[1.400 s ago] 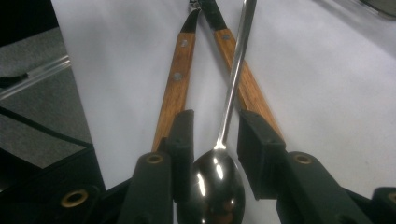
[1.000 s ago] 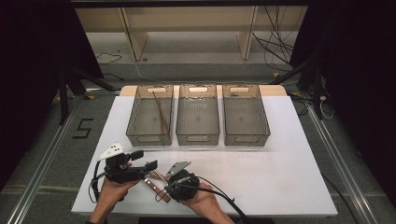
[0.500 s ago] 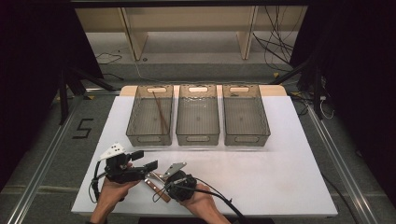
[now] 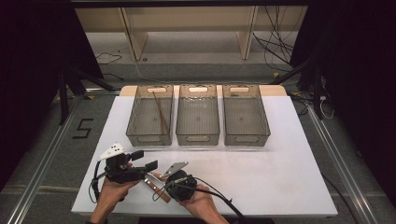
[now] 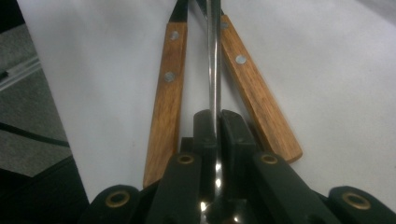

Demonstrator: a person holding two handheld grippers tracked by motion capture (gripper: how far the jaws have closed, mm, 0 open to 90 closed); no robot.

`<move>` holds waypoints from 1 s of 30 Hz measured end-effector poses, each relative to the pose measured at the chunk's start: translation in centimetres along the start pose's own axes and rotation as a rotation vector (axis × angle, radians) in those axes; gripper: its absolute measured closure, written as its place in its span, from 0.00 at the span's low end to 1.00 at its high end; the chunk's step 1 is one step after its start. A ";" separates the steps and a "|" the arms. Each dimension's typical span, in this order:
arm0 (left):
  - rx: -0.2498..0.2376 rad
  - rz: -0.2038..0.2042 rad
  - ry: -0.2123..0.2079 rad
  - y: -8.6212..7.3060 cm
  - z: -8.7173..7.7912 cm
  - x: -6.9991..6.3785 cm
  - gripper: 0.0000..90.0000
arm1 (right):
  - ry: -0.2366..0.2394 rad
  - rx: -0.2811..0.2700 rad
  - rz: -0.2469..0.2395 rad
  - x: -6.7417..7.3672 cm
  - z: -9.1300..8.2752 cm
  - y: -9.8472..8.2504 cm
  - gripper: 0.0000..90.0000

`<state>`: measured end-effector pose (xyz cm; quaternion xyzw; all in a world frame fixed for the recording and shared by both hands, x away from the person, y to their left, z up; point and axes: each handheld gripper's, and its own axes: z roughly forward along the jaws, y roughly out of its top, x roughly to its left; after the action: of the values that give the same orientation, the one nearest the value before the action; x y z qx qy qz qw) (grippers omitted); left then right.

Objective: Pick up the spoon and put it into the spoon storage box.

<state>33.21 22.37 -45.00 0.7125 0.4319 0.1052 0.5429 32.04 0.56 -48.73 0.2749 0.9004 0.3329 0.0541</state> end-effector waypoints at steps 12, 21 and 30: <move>-0.037 0.002 -0.003 0.3 -0.7 -0.2 0.18 | 0.003 -0.040 0.038 -0.8 -1.4 -0.1 0.96; -0.046 0.003 -0.003 0.0 -0.6 -0.1 0.18 | -0.025 -0.082 0.065 -2.6 -4.0 -0.4 0.95; -0.050 0.008 -0.003 -0.7 -0.7 0.0 0.18 | -0.047 -0.114 0.092 -4.0 -5.6 -0.3 0.96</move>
<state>32.46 22.87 -45.33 0.7007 0.4253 0.1171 0.5607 33.73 -4.98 -44.99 0.3202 0.8649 0.3790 0.0754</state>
